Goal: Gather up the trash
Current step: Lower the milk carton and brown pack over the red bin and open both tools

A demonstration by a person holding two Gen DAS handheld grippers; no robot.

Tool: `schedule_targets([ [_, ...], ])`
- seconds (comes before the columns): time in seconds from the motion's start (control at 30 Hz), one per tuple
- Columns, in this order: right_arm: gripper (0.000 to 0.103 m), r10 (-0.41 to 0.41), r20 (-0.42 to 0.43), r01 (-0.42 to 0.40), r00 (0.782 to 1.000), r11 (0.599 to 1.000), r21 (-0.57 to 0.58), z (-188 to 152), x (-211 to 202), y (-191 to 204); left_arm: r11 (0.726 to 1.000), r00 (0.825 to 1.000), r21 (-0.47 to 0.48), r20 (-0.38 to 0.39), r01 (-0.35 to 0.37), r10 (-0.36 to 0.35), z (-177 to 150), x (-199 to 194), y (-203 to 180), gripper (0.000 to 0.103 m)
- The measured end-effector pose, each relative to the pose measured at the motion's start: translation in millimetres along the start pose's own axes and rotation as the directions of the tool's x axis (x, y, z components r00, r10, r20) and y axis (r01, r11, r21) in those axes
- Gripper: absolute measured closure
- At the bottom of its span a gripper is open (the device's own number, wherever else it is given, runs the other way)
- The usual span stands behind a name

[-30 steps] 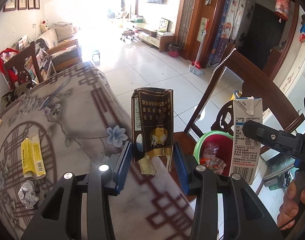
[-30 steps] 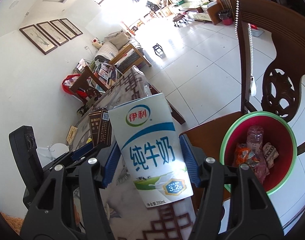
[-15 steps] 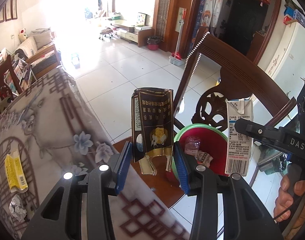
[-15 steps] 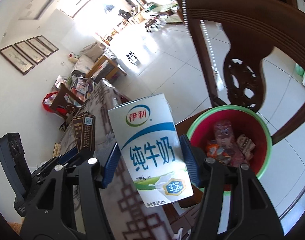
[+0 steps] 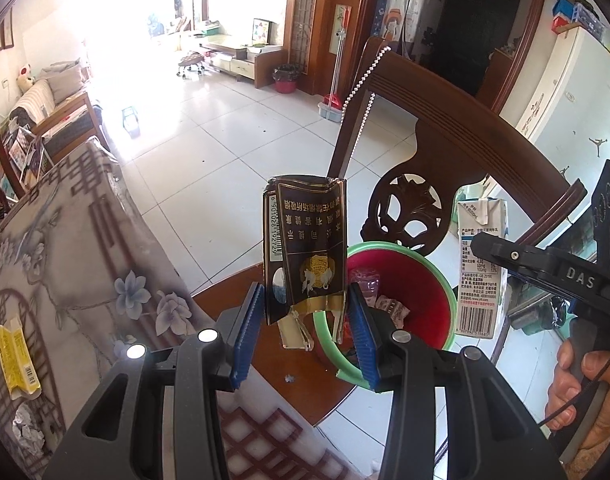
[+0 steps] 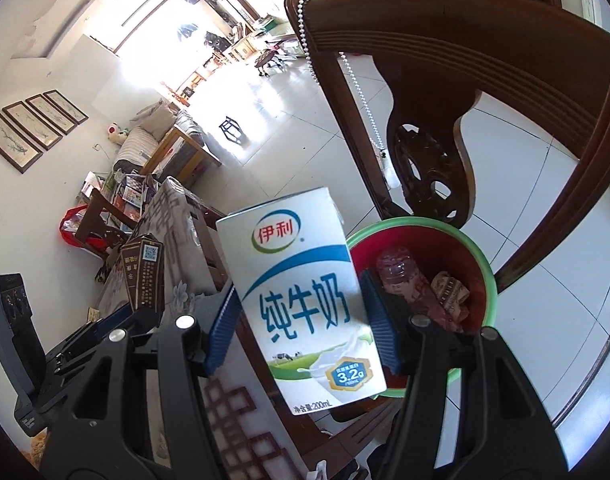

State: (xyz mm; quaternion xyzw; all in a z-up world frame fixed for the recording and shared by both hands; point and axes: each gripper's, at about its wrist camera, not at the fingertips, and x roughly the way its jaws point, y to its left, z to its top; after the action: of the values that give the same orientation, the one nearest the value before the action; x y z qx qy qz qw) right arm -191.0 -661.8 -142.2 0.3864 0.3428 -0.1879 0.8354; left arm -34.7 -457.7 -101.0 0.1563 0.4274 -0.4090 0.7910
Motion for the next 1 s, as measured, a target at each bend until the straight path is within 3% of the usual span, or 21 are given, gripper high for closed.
schedule_targets([
  [0.23, 0.045, -0.082, 0.021, 0.081, 0.996, 0.997, 0.011, 4.7, 6.3, -21.5, 0.999, 1.0, 0.023, -0.02, 0.023, -0.023, 1.4, 7.4, -11.7, 0.063],
  [0.33, 0.022, -0.141, 0.035, 0.14, 0.989, 0.99, 0.027, 4.5, 7.2, -29.8, 0.999, 0.999, 0.038, -0.028, 0.037, -0.036, 1.8, 10.8, -18.3, 0.063],
  [0.63, 0.022, -0.182, 0.048, 0.179, 0.982, 0.982, 0.058, -5.2, -12.1, -47.5, 0.993, 0.995, 0.081, -0.061, 0.087, -0.082, 5.1, 26.9, -40.6, 0.063],
  [1.0, 0.022, -0.264, 0.091, 0.255, 0.96, 0.962, 0.095, -21.7, -48.0, -63.3, 0.967, 0.979, 0.17, -0.104, 0.191, -0.175, 20.0, 63.4, -90.2, 0.063],
])
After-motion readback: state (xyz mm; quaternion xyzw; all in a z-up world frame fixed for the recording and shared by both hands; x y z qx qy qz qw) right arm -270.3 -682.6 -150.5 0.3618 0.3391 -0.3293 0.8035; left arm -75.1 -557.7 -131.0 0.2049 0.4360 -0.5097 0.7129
